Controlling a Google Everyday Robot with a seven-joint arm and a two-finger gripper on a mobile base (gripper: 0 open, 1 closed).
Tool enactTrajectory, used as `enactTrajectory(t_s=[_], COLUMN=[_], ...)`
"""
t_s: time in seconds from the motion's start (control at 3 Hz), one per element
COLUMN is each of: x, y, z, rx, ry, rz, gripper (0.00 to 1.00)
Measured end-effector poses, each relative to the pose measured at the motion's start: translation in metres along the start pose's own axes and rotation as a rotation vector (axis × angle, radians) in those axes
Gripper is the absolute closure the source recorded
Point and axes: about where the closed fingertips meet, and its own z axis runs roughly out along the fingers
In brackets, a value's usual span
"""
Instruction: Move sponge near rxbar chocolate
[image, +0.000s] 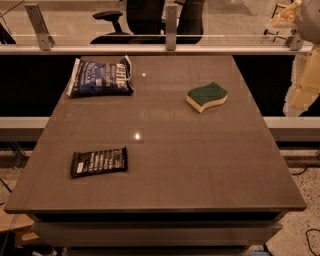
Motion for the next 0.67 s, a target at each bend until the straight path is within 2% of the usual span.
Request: enactTrajectory(t_s=[0.33,0.67], x=[-0.012,-0.024], y=[-0.015,-0.028], z=[0.007,0.015], rx=[0.012,0.054], ry=[0.039,0.137], rz=[-0.055,-0.087], gripper=[0.00,0.00])
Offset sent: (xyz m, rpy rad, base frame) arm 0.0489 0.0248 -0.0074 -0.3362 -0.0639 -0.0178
